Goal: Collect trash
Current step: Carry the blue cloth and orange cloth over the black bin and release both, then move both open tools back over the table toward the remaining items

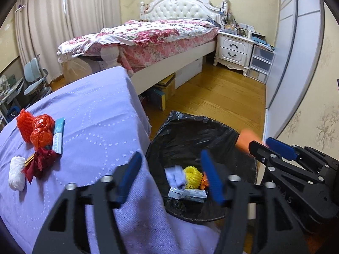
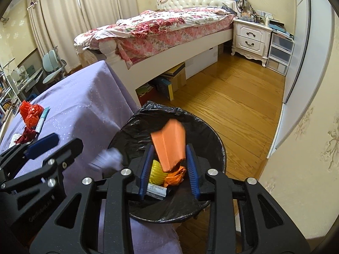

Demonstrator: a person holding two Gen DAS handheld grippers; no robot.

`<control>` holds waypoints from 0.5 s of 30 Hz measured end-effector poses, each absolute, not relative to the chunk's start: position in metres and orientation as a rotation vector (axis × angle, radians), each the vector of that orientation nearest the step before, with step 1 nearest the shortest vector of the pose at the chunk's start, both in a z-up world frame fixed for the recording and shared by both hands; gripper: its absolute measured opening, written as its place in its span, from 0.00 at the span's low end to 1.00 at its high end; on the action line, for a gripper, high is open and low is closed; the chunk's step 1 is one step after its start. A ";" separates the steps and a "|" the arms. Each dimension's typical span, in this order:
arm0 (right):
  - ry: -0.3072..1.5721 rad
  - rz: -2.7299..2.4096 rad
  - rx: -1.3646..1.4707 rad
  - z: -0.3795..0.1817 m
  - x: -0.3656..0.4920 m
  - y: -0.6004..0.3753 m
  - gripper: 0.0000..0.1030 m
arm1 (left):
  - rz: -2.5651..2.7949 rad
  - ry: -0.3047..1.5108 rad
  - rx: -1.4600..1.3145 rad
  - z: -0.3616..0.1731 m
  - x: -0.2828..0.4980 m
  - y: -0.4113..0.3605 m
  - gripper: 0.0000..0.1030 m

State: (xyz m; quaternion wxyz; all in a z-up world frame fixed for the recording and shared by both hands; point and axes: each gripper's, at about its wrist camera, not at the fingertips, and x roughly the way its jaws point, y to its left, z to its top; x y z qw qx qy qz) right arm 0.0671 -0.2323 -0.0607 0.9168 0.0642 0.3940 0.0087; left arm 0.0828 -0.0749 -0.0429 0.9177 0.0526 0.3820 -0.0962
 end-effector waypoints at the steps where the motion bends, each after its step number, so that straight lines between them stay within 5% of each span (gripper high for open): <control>1: 0.807 0.011 0.132 -0.061 0.067 -0.232 0.41 | -0.195 0.787 0.100 -0.043 0.083 -0.074 0.64; 15: 0.800 -0.001 0.122 -0.056 0.060 -0.228 0.55 | -0.122 0.770 0.088 -0.032 0.067 -0.052 0.74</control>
